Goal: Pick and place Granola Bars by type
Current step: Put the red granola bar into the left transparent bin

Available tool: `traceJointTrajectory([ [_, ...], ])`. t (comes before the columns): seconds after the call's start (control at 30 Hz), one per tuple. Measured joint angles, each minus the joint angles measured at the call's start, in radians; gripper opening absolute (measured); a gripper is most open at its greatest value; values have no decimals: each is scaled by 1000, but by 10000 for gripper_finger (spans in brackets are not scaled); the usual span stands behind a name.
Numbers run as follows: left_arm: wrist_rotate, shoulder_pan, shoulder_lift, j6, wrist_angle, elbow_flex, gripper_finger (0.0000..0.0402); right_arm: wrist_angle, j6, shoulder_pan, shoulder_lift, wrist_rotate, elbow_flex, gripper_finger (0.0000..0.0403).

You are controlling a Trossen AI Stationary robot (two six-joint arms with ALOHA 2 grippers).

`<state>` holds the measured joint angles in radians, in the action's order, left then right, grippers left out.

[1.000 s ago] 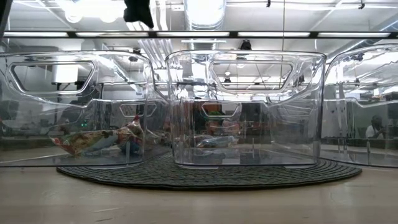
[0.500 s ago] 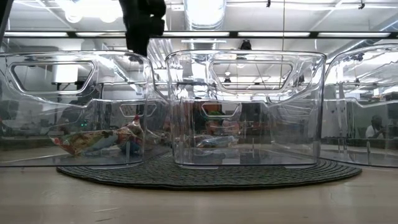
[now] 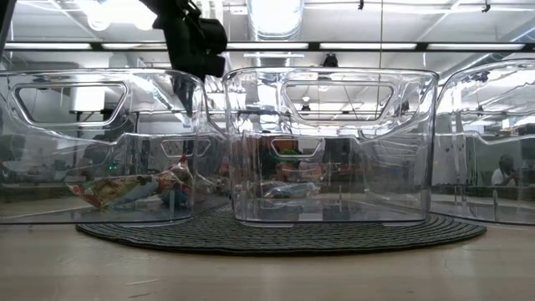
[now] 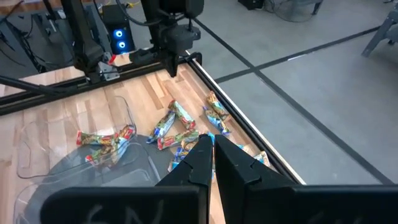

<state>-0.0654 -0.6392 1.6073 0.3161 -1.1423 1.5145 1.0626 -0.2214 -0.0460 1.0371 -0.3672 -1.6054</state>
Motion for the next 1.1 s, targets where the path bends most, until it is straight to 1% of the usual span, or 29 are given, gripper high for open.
traceJointTrajectory([
  [0.3,-4,0,0,2,106,-100,0,-4,-8,0,-1,0,0,8],
  [0.4,-30,0,1,23,123,-120,0,-5,-8,0,-1,0,0,8],
  [0.53,-32,1,1,59,173,-142,0,-5,-8,0,-1,0,0,8],
  [0.63,-33,1,1,82,215,-148,0,-5,-8,0,-1,0,0,8],
  [0.87,-34,0,1,161,254,-148,0,-6,-8,0,0,0,0,8],
  [1.1,-56,0,18,161,255,-148,0,-6,-8,0,0,0,0,8],
])
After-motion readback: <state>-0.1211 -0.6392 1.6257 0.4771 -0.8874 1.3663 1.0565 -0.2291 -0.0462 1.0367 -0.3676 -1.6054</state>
